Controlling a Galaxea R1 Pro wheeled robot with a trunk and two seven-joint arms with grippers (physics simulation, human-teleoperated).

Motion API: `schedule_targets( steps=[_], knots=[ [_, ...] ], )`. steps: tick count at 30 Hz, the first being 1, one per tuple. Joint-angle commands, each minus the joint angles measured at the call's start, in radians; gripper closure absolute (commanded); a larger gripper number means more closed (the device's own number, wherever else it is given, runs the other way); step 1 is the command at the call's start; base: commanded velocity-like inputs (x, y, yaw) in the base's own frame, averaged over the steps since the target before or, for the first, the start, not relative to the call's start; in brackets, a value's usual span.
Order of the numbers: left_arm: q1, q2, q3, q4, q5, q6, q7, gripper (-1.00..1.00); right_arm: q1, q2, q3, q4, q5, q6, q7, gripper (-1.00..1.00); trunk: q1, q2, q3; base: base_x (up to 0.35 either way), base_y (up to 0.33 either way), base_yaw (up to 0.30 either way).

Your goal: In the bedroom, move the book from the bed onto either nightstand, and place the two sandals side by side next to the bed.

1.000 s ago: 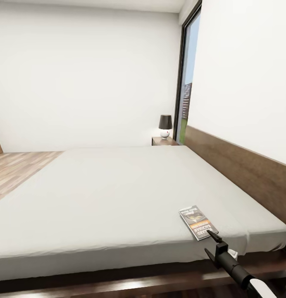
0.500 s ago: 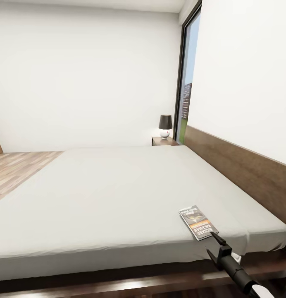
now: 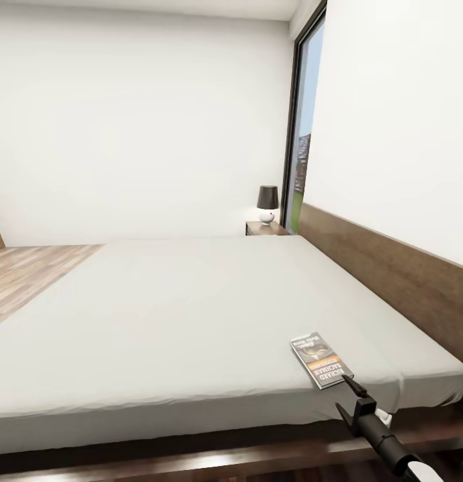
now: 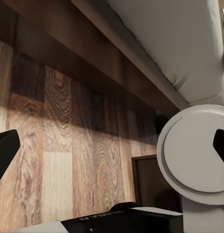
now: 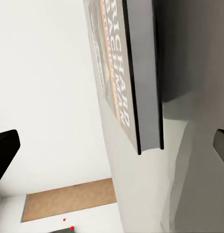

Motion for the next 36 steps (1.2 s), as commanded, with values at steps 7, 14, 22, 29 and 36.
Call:
schedule_targets(
  steps=[7, 14, 22, 29, 36],
  knots=[
    [0.0, 0.007, -0.008, -0.001, 0.009, -0.006, -0.002, -1.0, -0.001, 0.001, 0.001, -0.005, 0.002, 0.007, -0.004, -1.0, 0.0, 0.0, -0.001, 0.0, 0.0, 0.0],
    [0.0, 0.013, -0.008, -0.001, 0.01, 0.0, -0.005, -1.0, -0.003, 0.003, 0.007, -0.012, 0.008, 0.012, -0.011, -1.0, 0.0, 0.0, -0.001, 0.0, 0.0, 0.0],
    [0.0, 0.018, -0.008, -0.001, 0.011, 0.003, -0.042, -1.0, -0.004, 0.009, 0.01, -0.015, 0.009, 0.011, -0.012, -1.0, 0.0, 0.0, -0.001, 0.0, 0.0, 0.0],
    [0.0, 0.019, -0.008, -0.001, 0.011, 0.004, -0.056, -1.0, -0.004, 0.01, 0.01, -0.015, 0.009, 0.011, -0.012, -1.0, 0.0, 0.0, -0.001, 0.0, 0.0, 0.0],
    [0.0, 0.02, -0.008, -0.001, 0.01, 0.004, -0.061, -1.0, -0.004, 0.01, 0.01, -0.016, 0.009, 0.011, -0.012, -1.0, 0.0, 0.0, -0.001, 0.0, 0.0, 0.0]
  ],
)
